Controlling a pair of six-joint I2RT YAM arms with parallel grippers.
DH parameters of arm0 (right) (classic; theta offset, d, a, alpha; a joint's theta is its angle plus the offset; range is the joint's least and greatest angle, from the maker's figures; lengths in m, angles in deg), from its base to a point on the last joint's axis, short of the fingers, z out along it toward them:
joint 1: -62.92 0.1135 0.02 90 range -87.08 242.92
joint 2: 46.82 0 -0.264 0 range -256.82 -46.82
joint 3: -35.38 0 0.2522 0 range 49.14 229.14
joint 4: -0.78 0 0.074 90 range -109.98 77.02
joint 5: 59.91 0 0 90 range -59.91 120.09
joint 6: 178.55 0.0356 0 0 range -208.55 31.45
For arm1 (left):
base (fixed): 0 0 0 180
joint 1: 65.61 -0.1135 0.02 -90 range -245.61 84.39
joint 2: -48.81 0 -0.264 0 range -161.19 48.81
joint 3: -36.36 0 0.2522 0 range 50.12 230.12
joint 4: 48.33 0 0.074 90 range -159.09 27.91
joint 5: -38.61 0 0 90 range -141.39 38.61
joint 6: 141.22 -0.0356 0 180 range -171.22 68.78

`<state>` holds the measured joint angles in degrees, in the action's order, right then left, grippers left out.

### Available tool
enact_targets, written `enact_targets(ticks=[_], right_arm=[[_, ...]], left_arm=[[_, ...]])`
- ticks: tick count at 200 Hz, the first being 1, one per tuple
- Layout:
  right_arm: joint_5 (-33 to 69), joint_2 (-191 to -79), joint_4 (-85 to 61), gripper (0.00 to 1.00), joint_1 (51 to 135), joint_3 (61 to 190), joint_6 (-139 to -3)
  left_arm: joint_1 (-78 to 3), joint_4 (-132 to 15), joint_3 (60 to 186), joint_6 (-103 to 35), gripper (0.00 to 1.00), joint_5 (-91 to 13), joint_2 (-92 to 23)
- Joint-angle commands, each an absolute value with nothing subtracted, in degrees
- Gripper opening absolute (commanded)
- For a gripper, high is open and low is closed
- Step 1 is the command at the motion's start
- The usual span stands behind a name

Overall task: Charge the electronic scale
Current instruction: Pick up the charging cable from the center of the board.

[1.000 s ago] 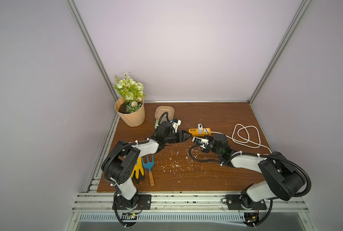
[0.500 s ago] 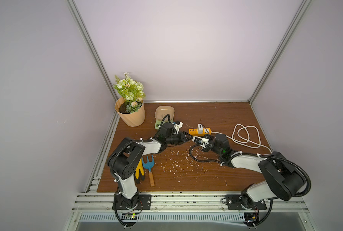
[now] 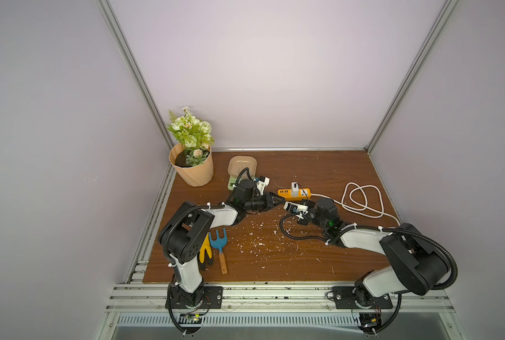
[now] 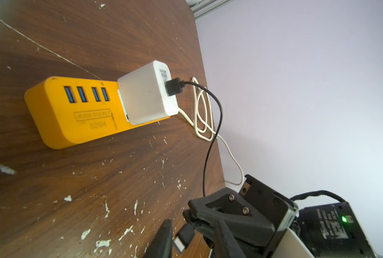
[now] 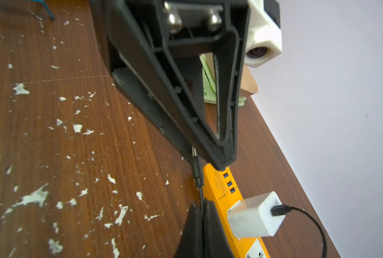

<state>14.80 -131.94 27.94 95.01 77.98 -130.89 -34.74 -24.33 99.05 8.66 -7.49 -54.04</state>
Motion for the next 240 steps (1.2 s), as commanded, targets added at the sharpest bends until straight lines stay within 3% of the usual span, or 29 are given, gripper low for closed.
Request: enact_targets(ticks=[1, 52, 128, 167, 201, 240], right_arm=[[12.9, -130.7, 30.3, 0.01, 94.8, 78.1, -130.0], [13.0, -130.3, 30.3, 0.03, 94.5, 78.1, -129.4], [9.6, -122.2, 25.6, 0.34, 91.8, 78.6, -119.5], [5.4, -117.4, 17.2, 0.34, 87.2, 83.0, -99.2], [-6.0, -118.7, 9.6, 0.33, 83.6, 88.9, -87.8], [-13.9, -120.3, 17.3, 0.34, 80.1, 87.2, -76.9]], left_arm=[[-34.0, -21.1, 99.9, 10.6, 0.34, -6.0, -55.2], [-33.8, -21.7, 100.4, 10.0, 0.19, -6.1, -55.4], [-33.7, -21.7, 100.7, 8.1, 0.12, -7.4, -54.7], [-33.8, -20.6, 102.6, 3.6, 0.13, -6.7, -55.8], [-33.8, -22.2, 105.4, -3.9, 0.12, -5.8, -56.3], [-33.8, -24.1, 107.4, -11.7, 0.12, -3.6, -55.2]])
